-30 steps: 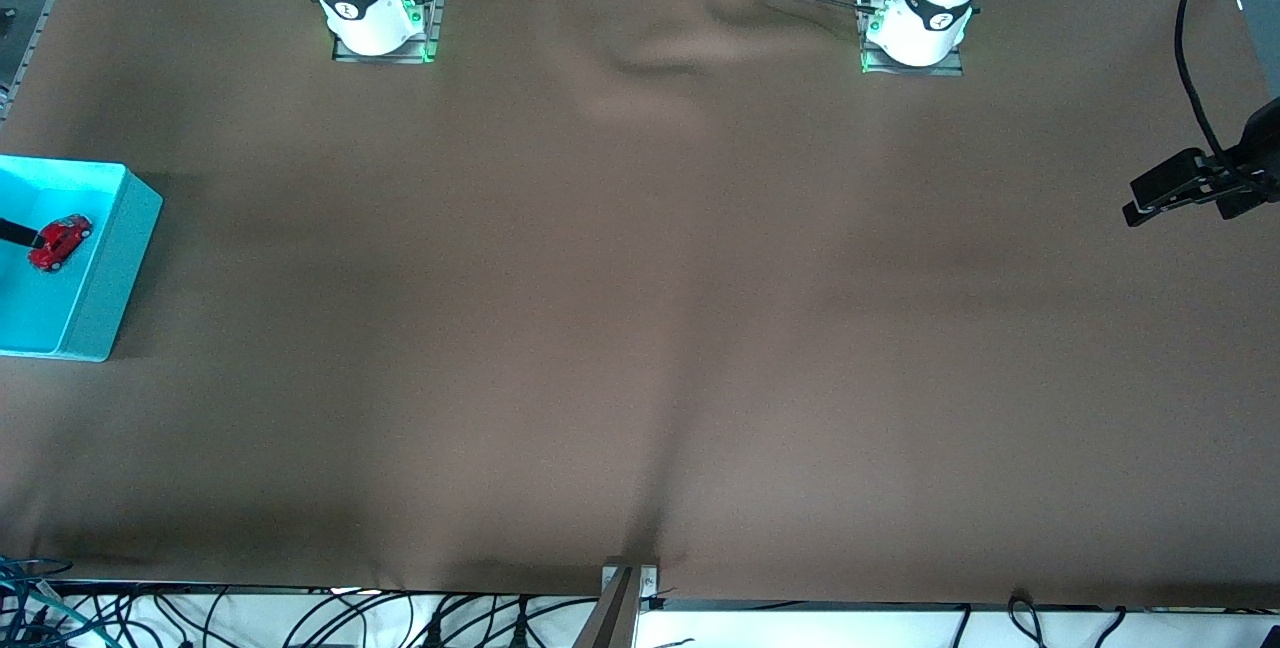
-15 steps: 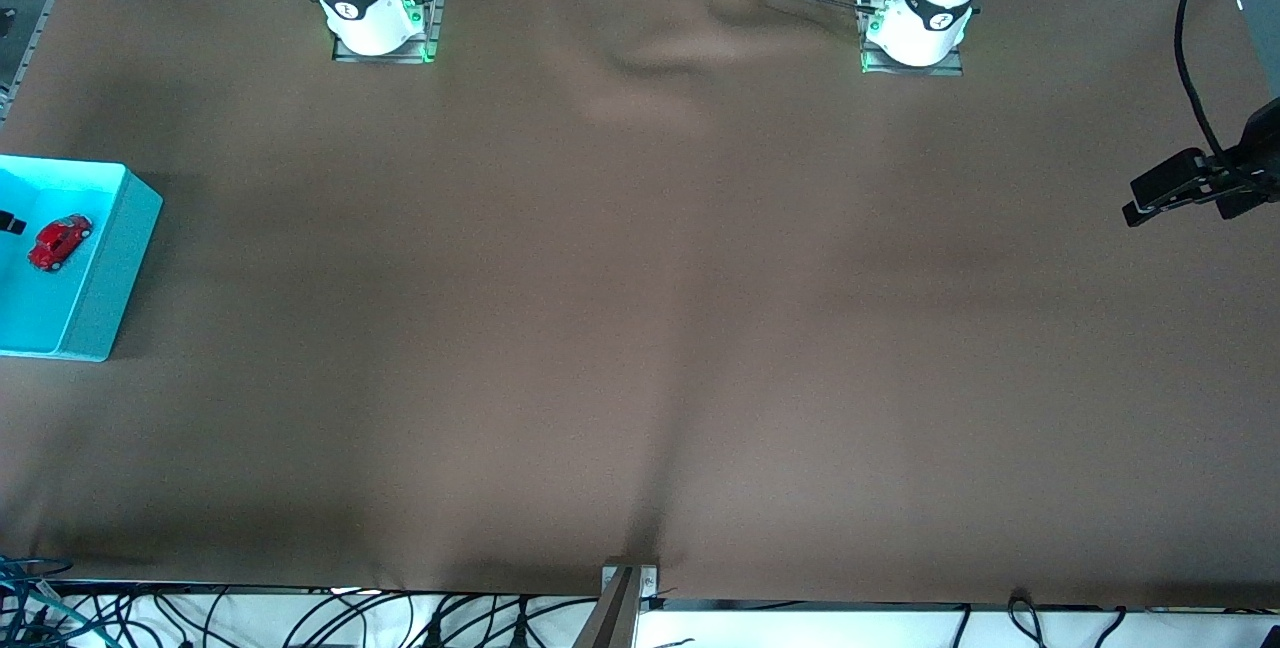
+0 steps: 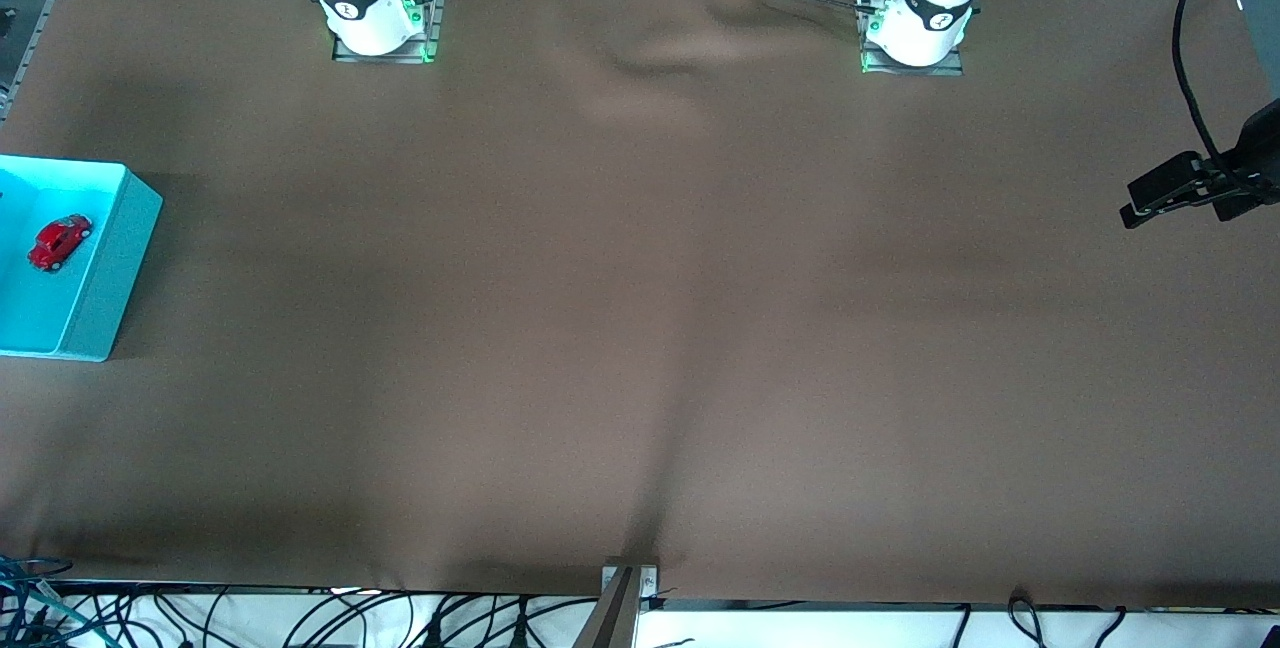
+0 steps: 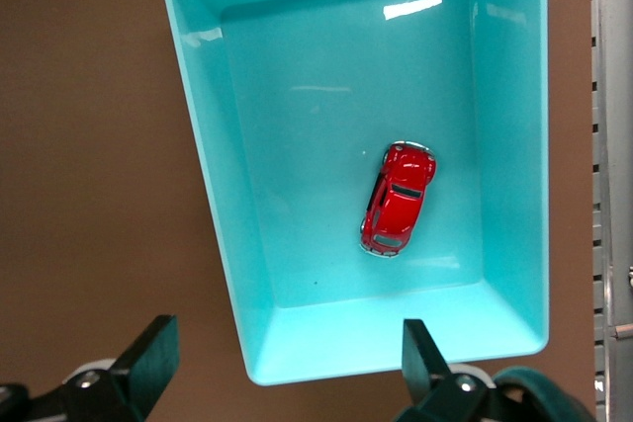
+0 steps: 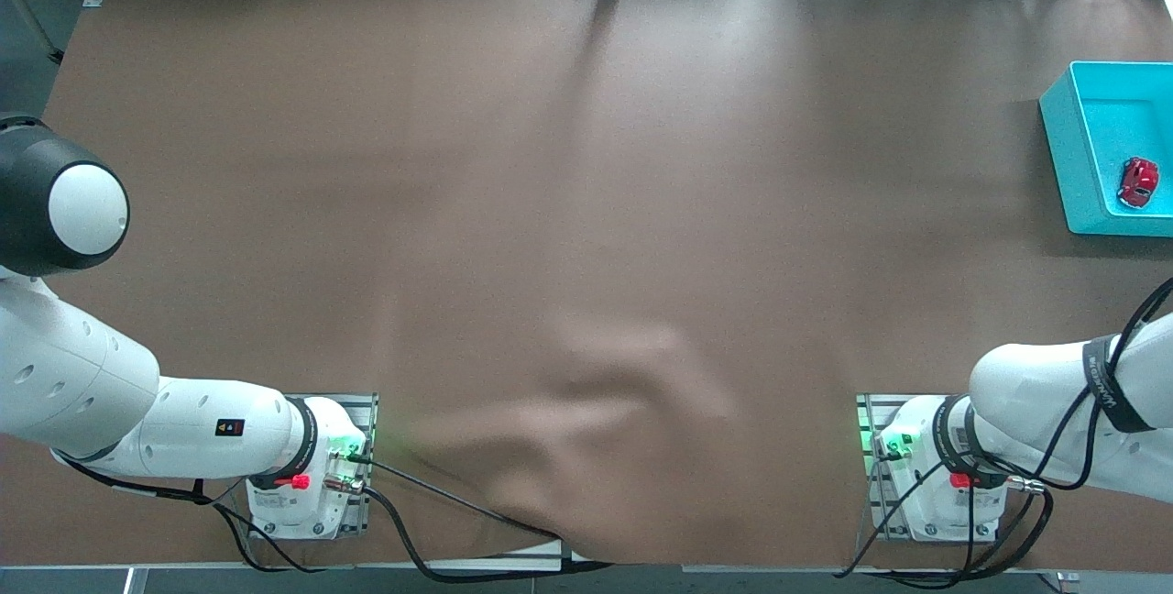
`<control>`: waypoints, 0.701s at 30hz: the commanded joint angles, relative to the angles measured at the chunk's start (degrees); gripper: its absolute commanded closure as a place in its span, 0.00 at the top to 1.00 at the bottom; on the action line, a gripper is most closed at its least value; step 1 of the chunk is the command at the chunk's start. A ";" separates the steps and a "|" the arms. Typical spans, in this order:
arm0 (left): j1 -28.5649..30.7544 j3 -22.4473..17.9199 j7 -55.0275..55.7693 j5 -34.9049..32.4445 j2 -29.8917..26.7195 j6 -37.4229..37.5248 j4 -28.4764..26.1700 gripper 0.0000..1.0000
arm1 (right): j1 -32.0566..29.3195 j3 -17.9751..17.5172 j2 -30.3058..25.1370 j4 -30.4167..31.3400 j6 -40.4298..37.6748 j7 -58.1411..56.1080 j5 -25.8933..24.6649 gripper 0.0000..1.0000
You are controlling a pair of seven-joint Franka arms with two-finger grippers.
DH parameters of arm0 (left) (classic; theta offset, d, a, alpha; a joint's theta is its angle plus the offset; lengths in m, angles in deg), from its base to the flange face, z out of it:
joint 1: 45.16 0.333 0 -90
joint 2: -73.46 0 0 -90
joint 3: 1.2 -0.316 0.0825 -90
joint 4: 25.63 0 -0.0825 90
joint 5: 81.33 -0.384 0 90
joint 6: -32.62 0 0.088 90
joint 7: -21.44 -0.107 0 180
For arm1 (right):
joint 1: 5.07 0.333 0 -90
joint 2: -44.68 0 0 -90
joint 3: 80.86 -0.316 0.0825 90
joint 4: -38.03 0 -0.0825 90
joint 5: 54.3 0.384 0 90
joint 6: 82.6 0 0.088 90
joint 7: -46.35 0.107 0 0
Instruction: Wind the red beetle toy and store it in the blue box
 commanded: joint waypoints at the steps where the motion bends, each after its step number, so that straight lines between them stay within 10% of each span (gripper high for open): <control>1: -0.04 -0.28 -0.58 1.04 -0.34 0.35 -0.29 1.00 | -0.03 -0.70 -4.05 0.66 -4.11 0.07 -0.19 1.00; 21: -0.04 -0.28 -0.58 1.13 -0.34 0.35 -0.29 1.00 | 4.10 -0.35 -13.37 0.93 -15.28 0.16 -0.97 1.00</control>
